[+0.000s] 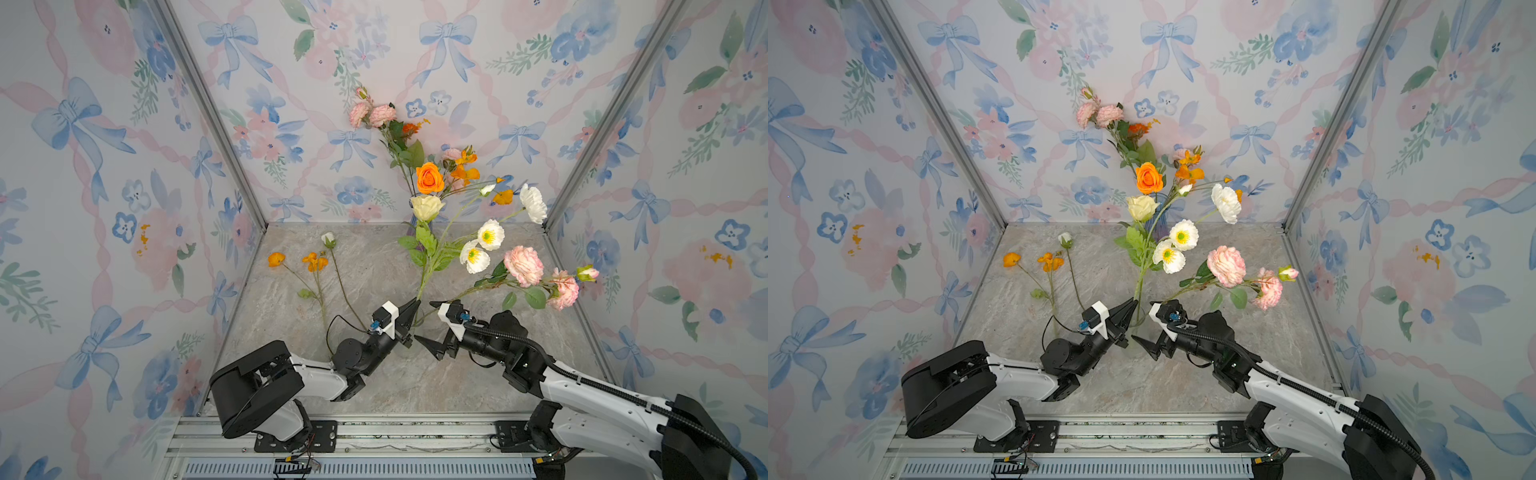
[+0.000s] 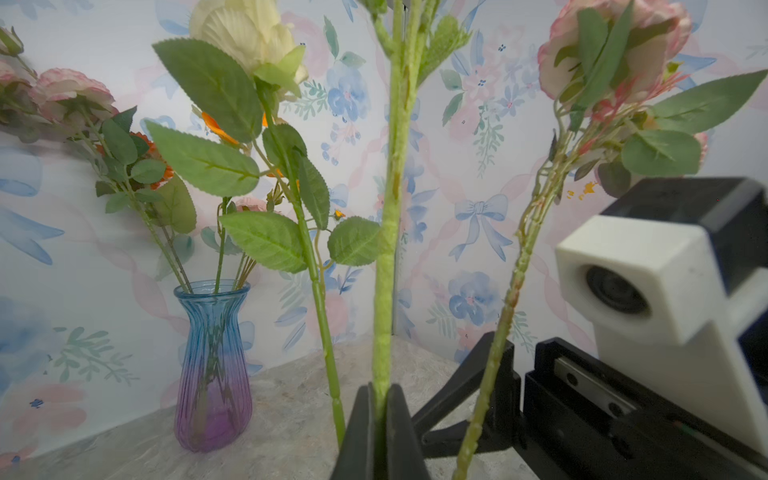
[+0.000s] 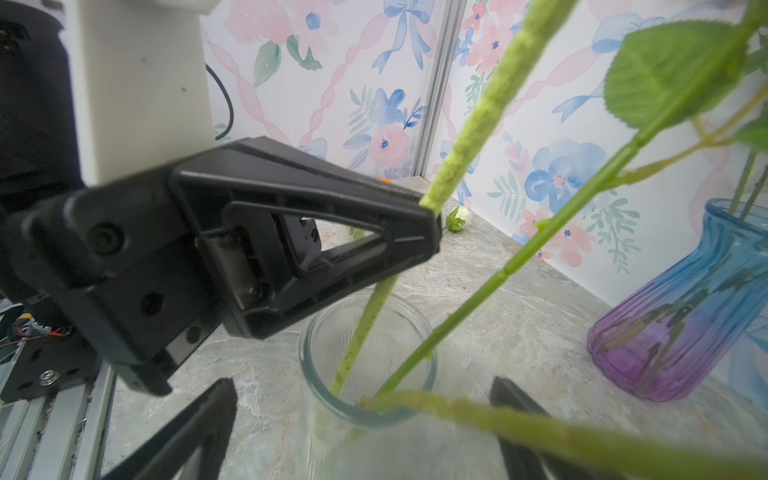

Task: Arrange the flowers into the vase
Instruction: 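Carry the white flowers over the glass cup and lower the stems in, then open the left gripper and draw it back to the orange flowers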

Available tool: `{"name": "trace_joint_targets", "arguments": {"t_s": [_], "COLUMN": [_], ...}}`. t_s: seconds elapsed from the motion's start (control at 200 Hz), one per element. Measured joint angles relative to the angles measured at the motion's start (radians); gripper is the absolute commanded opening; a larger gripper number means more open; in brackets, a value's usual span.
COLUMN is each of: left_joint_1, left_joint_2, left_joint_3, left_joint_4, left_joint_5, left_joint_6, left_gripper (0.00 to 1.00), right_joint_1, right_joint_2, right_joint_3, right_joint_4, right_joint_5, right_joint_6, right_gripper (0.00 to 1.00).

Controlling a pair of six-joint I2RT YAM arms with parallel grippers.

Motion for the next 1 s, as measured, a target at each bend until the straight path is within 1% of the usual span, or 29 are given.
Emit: {"name": "trace_joint_targets", "arguments": {"t_s": [0.17, 0.265, 0.41, 0.57, 0.75, 0.905, 1.0], "left_joint_1": [-0.007, -0.008, -0.012, -0.012, -0.012, -0.012, -0.012], "left_joint_2": [0.007, 0.008, 0.007, 0.0, -0.023, -0.078, -0.182], "left_joint_3": [-0.003, -0.005, -0.011, -0.022, -0.022, -0.031, -0.029], "left_joint_4": [0.003, 0.006, 0.008, 0.01, 0.014, 0.011, -0.011], "left_joint_5": [-0.023, -0.027, -0.034, -0.035, -0.035, -0.042, -0.084], "left_joint_6": [0.0, 0.0, 0.0, 0.0, 0.001, 0.005, 0.01], "left_gripper": [0.07, 0.11, 0.14, 0.24, 0.28, 0.34, 0.38], "right_joint_1": [0.0, 0.0, 0.0, 0.0, 0.001, 0.001, 0.001], "right_joint_2": [0.001, 0.004, 0.006, 0.006, 0.006, 0.007, 0.008], "right_joint_3": [0.0, 0.0, 0.0, 0.0, 0.0, 0.0, 0.0], "right_joint_4": [0.0, 0.0, -0.003, -0.003, -0.003, -0.003, -0.007], "right_joint_5": [0.0, 0.0, 0.0, 0.0, 0.0, 0.0, 0.0], "right_joint_6": [0.0, -0.001, -0.004, -0.004, -0.004, -0.004, -0.005], "right_gripper": [0.97, 0.97, 0.97, 0.97, 0.97, 0.97, 0.97]}}
